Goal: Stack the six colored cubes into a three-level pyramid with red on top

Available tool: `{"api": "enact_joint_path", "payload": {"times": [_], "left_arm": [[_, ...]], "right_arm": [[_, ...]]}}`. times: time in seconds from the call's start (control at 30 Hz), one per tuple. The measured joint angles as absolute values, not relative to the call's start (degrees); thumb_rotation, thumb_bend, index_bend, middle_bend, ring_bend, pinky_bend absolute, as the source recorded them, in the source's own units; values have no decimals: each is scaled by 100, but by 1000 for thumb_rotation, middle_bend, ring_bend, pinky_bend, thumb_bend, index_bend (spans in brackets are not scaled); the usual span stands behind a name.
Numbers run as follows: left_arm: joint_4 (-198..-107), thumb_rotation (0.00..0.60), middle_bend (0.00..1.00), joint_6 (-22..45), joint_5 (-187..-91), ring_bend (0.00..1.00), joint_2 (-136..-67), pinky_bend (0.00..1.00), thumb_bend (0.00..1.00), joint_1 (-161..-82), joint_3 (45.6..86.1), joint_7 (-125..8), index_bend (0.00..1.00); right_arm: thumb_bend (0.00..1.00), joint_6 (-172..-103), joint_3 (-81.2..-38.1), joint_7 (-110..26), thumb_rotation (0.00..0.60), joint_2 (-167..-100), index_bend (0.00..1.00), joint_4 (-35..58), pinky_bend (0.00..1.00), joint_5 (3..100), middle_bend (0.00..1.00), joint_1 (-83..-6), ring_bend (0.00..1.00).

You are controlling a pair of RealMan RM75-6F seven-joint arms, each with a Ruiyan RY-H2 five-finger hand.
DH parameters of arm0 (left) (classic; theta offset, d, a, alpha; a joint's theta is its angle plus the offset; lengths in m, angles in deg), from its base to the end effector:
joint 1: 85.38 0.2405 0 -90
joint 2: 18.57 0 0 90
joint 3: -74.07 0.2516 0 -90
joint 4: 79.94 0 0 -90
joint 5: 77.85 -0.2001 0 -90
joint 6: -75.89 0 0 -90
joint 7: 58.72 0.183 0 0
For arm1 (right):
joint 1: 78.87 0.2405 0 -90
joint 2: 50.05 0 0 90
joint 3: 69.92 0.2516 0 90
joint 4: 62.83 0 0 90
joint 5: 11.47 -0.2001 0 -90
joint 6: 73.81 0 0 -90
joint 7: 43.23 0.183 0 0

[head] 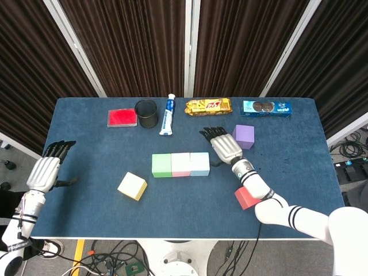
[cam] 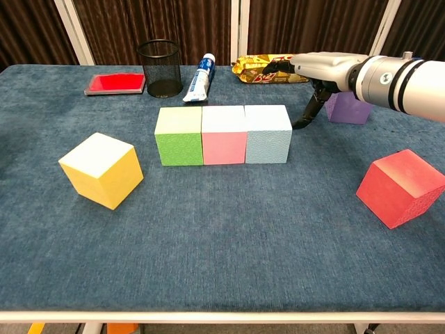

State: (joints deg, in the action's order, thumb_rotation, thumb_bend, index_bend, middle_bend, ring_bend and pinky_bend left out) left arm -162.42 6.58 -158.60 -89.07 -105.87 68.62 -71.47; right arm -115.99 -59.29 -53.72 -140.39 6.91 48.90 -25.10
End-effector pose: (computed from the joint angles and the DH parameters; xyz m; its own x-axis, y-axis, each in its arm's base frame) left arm -0.2849 0.3123 0.1174 0.2429 0.1376 0.9602 0.9663 -0.1209 -0.2271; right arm -0.1217 -0.4355 -0.0312 0.4912 -0.3174 0.8112 -0.8441 -0.4033 0.3534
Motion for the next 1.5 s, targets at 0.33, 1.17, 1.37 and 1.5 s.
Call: {"api": "enact_joint_path", "payload": {"times": [0.33, 1.17, 1.37, 1.5], "left_arm": [[-16237, 600, 75, 655, -15853, 0, -8909, 47, 178, -10584, 6861, -7147, 80], [-17119, 600, 75, 722, -15747, 0, -8572, 47, 177, -10592, 6824, -6959, 79], [-17205, 600, 75, 759, -15668, 0, -8529, 47, 177, -10601, 6802, -6898, 79], [-17200, 600, 76, 843, -15609, 0, -8526, 46, 177, -10639, 6784, -6890, 79]], "right_arm": [[101, -11546, -5913, -5328, 600, -14033, 0, 682, 0, 4932, 0, -2539, 0], [26, -11767, -5916, -5957, 600, -12123, 0, 1864, 0, 4268, 12, -2936, 0], [26, -11146, -6032, -5920, 600, -12319, 0, 1185, 0, 3817, 9, -2841, 0], [29, -10851, -6121, -5890, 600, -12637, 0, 598, 0, 3763, 27, -2726, 0]]}}
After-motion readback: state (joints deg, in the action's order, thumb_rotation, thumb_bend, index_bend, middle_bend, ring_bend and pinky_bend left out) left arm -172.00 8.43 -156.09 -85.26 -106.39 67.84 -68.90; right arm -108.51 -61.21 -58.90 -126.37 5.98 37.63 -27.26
